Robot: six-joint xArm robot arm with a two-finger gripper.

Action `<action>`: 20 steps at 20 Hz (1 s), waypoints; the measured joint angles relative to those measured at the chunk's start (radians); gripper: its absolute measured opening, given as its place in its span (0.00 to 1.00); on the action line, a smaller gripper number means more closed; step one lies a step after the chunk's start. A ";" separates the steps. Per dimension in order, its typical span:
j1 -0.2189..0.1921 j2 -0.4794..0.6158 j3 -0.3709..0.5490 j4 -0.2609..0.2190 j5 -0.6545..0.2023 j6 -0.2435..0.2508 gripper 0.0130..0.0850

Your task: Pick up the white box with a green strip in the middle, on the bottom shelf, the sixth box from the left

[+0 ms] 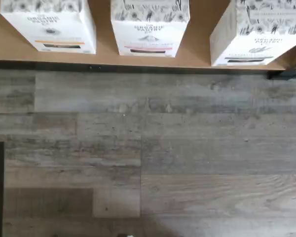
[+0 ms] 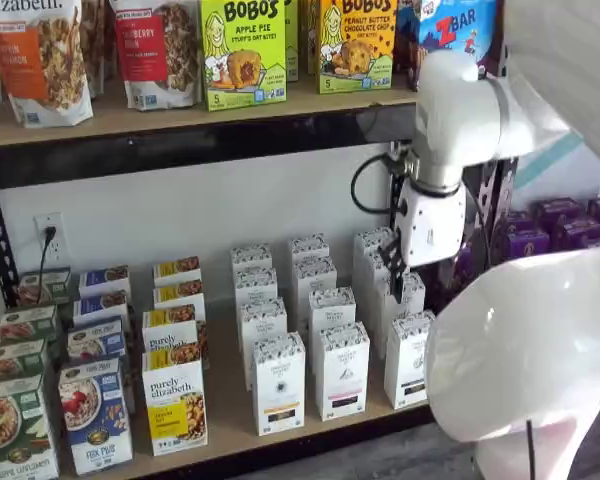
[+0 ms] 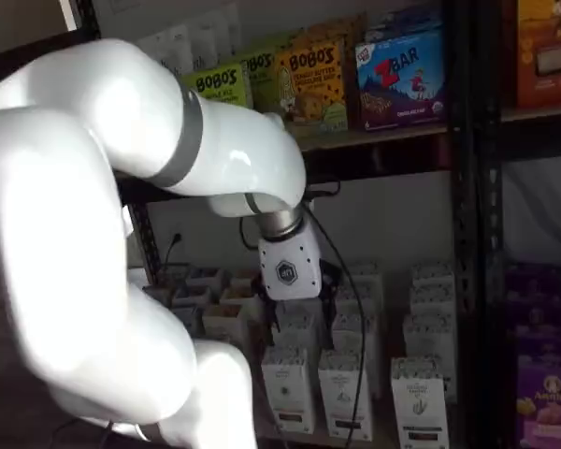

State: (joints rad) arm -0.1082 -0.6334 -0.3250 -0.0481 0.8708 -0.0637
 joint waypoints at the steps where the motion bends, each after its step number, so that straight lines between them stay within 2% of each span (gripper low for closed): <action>1: -0.002 0.026 0.002 -0.005 -0.016 0.001 1.00; 4: -0.010 0.097 0.010 -0.021 -0.072 0.006 1.00; 8: -0.035 0.184 0.025 0.028 -0.170 -0.053 1.00; 12: -0.045 0.268 0.027 0.000 -0.243 -0.040 1.00; 17: -0.062 0.351 0.041 0.055 -0.371 -0.102 1.00; 20: -0.076 0.405 0.027 0.019 -0.404 -0.085 1.00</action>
State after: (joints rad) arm -0.1846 -0.2285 -0.2976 -0.0294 0.4672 -0.1487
